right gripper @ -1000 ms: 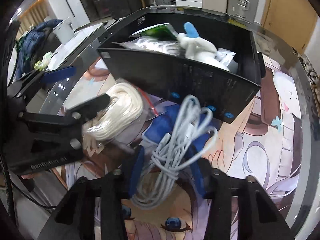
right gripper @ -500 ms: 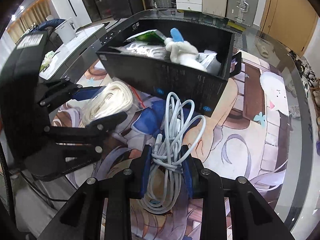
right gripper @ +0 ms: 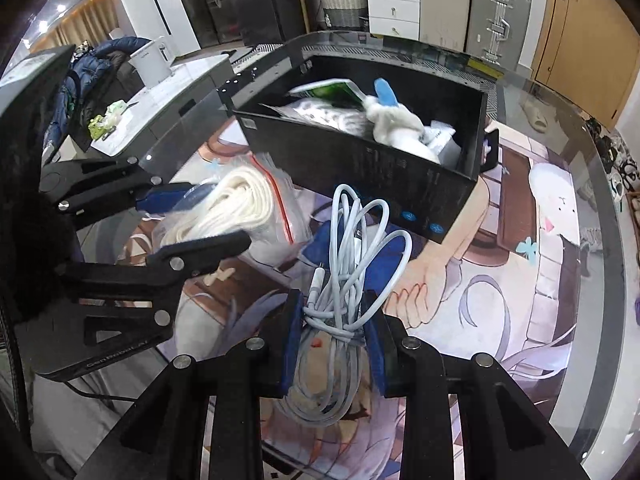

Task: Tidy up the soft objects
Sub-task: 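Grasp white cable with right tool while left tool grasps white rope bag, then carry rope bag with left tool while right tool carries cable into box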

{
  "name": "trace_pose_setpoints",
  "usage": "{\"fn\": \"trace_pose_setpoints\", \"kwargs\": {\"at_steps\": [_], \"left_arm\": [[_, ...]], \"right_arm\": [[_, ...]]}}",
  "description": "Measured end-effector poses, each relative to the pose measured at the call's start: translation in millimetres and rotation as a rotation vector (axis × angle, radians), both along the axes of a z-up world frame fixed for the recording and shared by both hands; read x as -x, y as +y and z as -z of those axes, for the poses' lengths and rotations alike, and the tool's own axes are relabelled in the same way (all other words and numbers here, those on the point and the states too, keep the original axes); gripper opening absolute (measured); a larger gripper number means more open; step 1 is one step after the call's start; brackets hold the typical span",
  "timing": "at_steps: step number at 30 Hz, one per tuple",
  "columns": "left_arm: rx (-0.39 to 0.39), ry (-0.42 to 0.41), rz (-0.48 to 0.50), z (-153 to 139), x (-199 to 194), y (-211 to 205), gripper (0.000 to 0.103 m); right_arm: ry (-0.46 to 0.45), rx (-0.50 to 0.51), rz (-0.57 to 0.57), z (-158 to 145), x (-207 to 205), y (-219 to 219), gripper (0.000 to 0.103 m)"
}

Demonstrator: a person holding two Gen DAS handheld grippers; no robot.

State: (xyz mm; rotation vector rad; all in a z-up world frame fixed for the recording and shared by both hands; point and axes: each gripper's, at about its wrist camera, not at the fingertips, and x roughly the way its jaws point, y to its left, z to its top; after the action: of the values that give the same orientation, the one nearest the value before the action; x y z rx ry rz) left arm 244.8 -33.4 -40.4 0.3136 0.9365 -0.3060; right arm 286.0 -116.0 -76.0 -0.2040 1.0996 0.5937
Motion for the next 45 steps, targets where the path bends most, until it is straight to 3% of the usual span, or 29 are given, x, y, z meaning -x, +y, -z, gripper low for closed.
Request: {"fn": "trace_pose_setpoints", "kwargs": {"at_steps": [15,29,45], "left_arm": [[0.049,-0.078,-0.005,-41.3,3.3,17.5,0.034],[0.133,-0.177,-0.051,-80.1,-23.9,29.0,0.034],[0.203,-0.181,-0.166,-73.5,-79.8,38.1,0.034]], "right_arm": [[-0.099,-0.053,0.014,-54.4,13.2,-6.6,0.029],[-0.336,0.012,0.031,-117.0,7.6,8.9,0.029],[-0.358,-0.032,0.138,-111.4,-59.4,10.2,0.029]]}}
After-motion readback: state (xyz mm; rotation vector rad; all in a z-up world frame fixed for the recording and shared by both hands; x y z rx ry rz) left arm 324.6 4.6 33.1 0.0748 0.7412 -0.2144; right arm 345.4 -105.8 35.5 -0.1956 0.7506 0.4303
